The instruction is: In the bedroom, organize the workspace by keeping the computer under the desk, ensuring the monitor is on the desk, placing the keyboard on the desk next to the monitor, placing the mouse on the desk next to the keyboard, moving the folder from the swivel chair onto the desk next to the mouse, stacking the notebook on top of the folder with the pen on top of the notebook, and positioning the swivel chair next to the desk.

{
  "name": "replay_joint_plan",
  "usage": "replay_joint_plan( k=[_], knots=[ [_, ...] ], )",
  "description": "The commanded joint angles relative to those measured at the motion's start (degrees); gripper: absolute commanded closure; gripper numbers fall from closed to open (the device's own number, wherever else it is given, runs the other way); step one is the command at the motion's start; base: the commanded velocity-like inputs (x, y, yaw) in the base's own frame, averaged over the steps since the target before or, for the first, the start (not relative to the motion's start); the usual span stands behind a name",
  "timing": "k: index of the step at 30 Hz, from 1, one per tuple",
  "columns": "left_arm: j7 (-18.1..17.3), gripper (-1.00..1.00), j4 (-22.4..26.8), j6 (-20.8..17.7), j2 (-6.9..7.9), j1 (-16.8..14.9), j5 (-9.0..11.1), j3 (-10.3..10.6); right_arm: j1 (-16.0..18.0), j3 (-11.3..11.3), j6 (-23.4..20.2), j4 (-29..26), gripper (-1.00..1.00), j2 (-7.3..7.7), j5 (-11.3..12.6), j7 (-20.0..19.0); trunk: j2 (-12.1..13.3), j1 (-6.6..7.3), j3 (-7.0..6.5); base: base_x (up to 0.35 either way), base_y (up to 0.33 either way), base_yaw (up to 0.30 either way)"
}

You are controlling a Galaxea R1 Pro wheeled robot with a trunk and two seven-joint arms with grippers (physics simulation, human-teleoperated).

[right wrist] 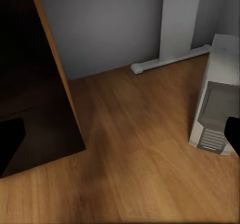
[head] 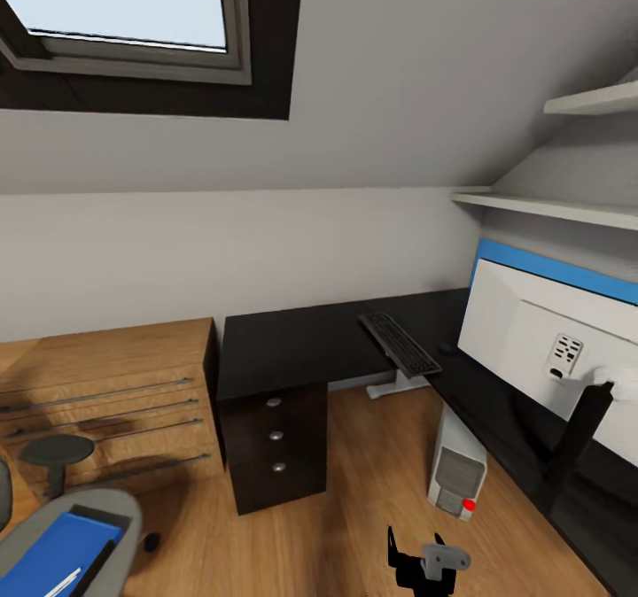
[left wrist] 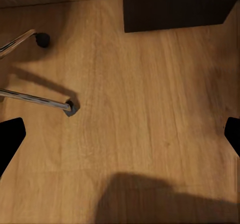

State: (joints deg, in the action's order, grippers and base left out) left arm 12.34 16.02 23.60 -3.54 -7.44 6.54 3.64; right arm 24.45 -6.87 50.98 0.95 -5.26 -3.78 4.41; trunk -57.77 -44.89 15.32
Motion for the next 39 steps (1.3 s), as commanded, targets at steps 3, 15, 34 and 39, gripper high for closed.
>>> replay_joint_plan(
  k=[3,15,34,39],
  knots=[
    [0.22,-1.00,-0.02,0.21,0.02,-0.03,0.58,0.41,0.07,-0.21,0.17,0.10,-1.00,-0.02,-0.43,0.34,1.17,0.66,-0.23,0.000,0.000,-0.170],
    [0.23,-1.00,-0.02,0.14,0.05,-0.03,0.58,0.43,-4.31,-0.18,0.67,0.10,-1.00,1.47,-0.45,0.50,5.98,3.30,-1.46,0.000,0.000,-0.183],
    [0.23,-1.00,-0.02,0.16,0.11,-0.03,0.65,0.40,-15.01,-0.22,9.02,0.13,-1.00,7.77,-0.30,0.65,13.60,7.47,-3.58,0.000,0.000,-0.208],
    [0.23,-1.00,-0.02,0.21,0.11,-0.03,0.65,0.40,-15.56,-0.24,9.02,0.18,-1.00,9.26,-0.23,0.61,13.60,7.47,-3.30,0.000,0.000,-0.237]
  ],
)
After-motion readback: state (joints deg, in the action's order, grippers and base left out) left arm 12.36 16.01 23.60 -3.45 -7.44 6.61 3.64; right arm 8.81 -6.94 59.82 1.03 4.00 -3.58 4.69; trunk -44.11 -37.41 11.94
